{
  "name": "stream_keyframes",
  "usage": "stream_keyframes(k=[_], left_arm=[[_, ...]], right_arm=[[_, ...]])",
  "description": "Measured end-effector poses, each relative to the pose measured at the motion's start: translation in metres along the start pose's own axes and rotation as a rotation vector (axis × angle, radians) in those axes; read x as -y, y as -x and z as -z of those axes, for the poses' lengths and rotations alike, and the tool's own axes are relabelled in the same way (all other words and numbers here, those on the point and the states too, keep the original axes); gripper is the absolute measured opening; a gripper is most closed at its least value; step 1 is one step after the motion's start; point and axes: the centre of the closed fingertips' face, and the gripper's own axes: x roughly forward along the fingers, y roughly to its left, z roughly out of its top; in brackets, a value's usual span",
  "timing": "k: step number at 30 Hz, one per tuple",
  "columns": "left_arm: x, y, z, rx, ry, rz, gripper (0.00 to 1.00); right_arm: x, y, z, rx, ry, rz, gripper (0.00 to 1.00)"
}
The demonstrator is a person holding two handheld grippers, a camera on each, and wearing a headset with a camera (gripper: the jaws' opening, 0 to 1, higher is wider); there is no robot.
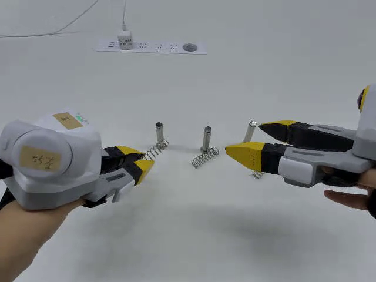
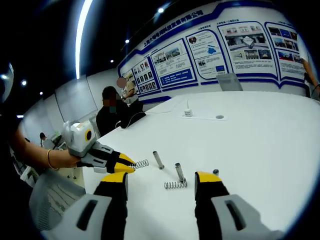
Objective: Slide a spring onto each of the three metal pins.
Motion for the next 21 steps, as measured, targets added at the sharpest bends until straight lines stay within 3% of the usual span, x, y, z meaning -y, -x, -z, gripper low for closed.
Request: stream_keyframes(k=[11,15,21], left_arm=[[0.025,0.016,-0.032,0.141,0.070,0.062,0.10],[0.034,0.020,-0.039,0.187,0.105,0.096,0.10],[0.044,0.024,-0.045,0.218,0.109,0.135,0.10]], right_arm=[[-0.025,-0.006,-0.011,0.018,-0.023,-0.089,0.50],[-0.035,-0.008,-0.014,0.026,-0.047,-0.131,0.48],[-0.047,-0.011,-0.018,0.041,-0.104,-0.184,0.42]])
